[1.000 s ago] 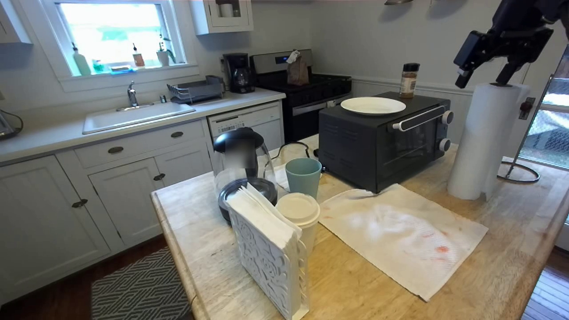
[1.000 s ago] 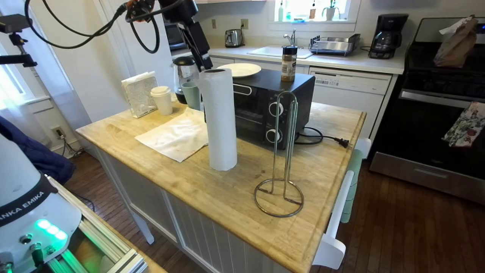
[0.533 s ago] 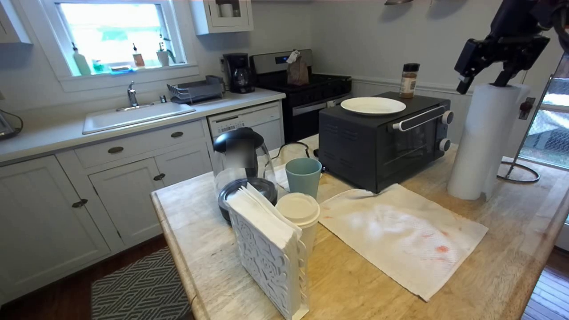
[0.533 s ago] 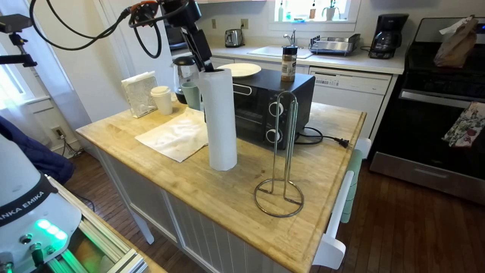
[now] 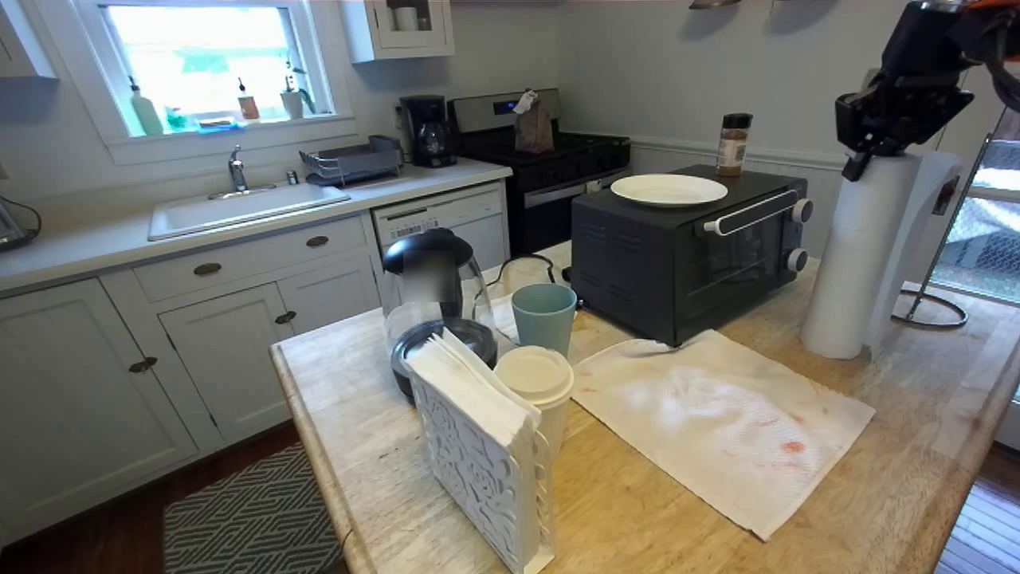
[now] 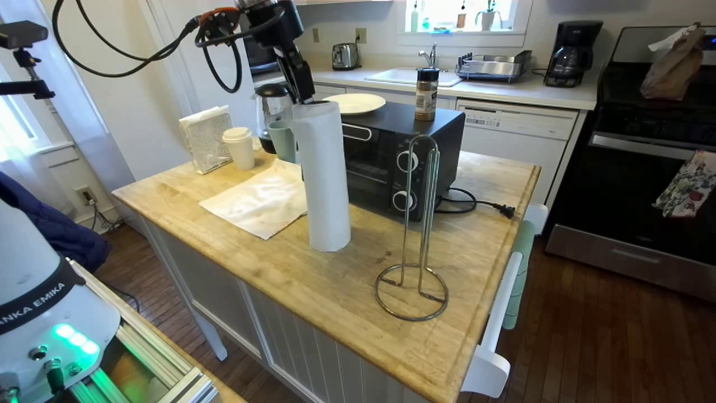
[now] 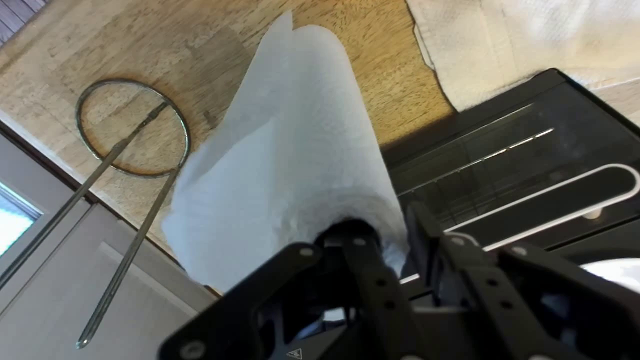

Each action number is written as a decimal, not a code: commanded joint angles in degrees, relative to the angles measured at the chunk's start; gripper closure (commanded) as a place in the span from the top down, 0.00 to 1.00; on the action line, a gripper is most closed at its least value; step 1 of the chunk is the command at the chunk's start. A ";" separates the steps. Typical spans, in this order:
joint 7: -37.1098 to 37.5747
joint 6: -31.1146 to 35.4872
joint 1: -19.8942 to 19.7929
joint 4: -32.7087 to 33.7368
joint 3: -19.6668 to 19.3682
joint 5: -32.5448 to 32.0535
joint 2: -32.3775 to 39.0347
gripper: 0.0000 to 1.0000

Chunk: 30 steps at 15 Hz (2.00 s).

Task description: Put the paper towel roll on the silver stand

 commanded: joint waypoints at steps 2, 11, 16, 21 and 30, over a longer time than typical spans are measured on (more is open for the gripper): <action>-0.24 -2.61 -2.87 2.15 -1.65 -3.46 -2.35 0.00; -6.80 -15.04 -8.18 10.39 -6.73 -7.13 -12.15 0.01; -9.47 -22.31 -7.99 17.73 -9.01 -6.60 -13.35 0.01; -9.74 -26.16 -7.51 23.91 -9.60 -6.53 -13.52 0.01; -9.97 -29.11 -6.16 32.32 -10.85 -5.10 -12.28 0.01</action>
